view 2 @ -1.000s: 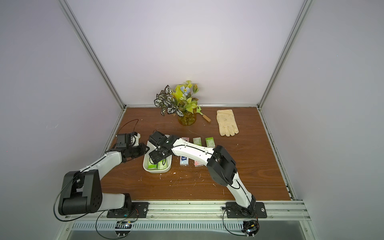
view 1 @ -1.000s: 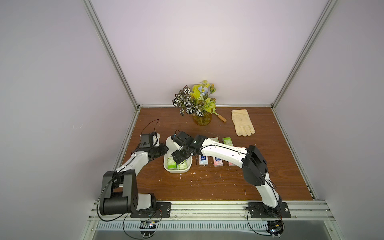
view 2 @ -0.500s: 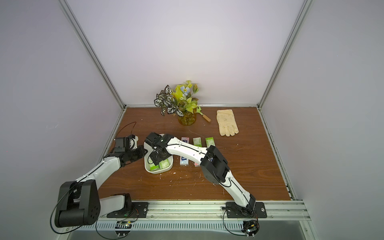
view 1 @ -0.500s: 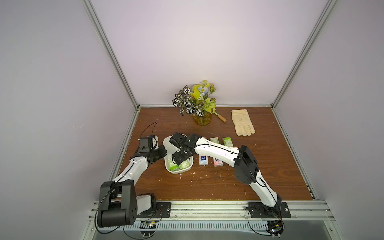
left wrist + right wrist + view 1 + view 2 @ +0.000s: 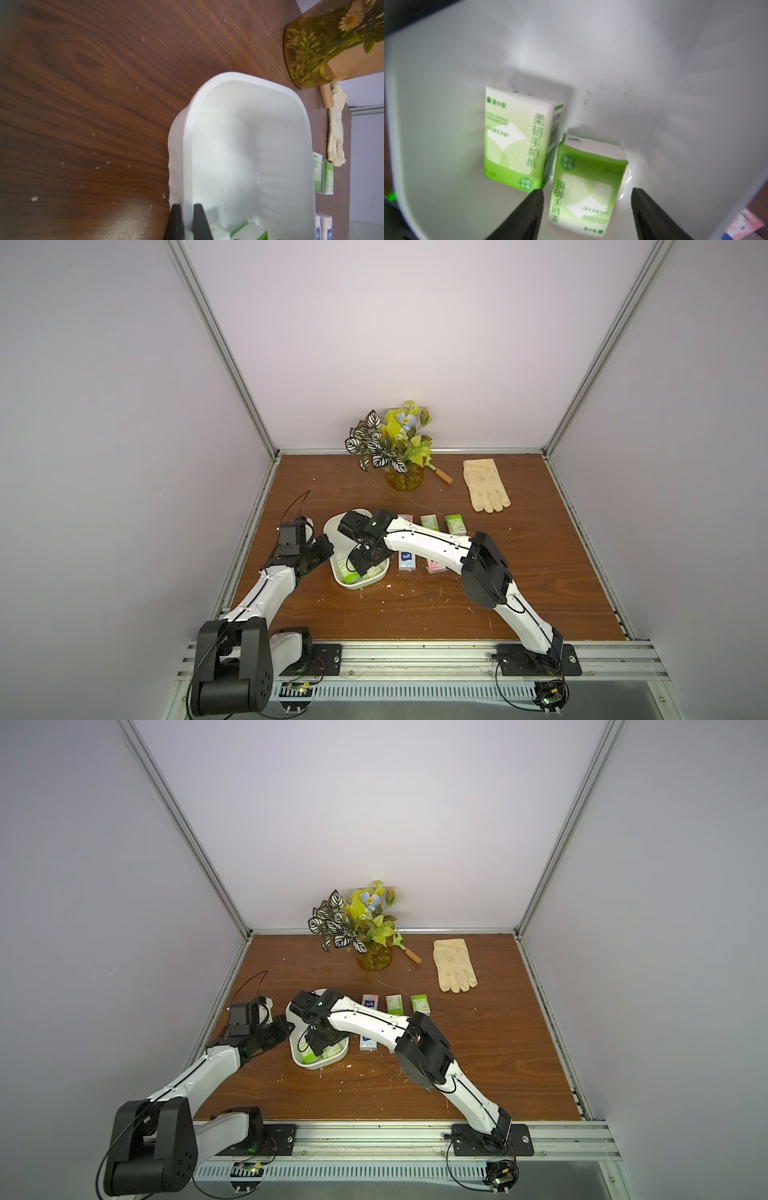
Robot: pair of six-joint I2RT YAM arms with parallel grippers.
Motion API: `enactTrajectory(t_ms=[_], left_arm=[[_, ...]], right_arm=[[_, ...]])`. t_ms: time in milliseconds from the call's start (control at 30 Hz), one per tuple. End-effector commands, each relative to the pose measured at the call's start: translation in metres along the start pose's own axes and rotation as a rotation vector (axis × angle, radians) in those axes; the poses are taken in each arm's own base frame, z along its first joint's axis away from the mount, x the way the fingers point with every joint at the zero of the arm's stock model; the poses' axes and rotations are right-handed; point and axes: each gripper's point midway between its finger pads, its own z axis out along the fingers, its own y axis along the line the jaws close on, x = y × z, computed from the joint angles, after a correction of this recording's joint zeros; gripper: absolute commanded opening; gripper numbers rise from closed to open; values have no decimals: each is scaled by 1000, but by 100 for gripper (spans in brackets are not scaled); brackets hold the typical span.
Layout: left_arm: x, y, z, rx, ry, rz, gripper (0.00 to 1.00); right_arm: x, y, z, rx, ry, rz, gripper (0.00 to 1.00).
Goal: Take the pocket tissues out of the storage box
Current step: Adjust the storage box at the center of the board, then pick up the pocket tissues from the storage box.
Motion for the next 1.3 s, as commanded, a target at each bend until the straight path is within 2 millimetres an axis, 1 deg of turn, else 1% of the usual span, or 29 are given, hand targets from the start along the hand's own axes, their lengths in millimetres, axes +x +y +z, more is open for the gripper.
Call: enactTrajectory(t_ms=[0,100,333,400,567,633,733,800,900,1067,1200,1267], left_arm=[[-3,-5,-1,12,-23,0,3],[-3,-6,-1,11,-23,0,3],[-1,-9,-2,20,-27,-4,3],[-2,-9,-2,20,-31,-2,3],[-2,-9,-3,18,-31,-1,3],[-2,-9,-3,19,-33,0,3],[-1,-9,-3,20,-32,0,3],[-2,-10,-3,21,-34,1,3],[-2,-10,-4,22,-35,0,3],[-1,-9,-5,18,-34,3,3],[0,-8,-4,15,-30,5,4],[-1,-8,-4,11,-32,7,8]], right_arm=[[10,-4,8,38,42,8,74],[16,-6,18,49,66,9,74],[23,-4,37,59,95,9,73],[23,-6,40,73,94,11,71],[30,-14,48,119,118,2,72],[29,-19,47,152,117,-5,74],[19,-29,38,214,81,-17,78],[14,-31,35,226,69,-19,79],[19,-30,45,216,95,-22,79],[28,-20,61,158,128,-14,73],[19,-10,56,107,100,-8,65],[9,-5,46,82,70,-13,63]])
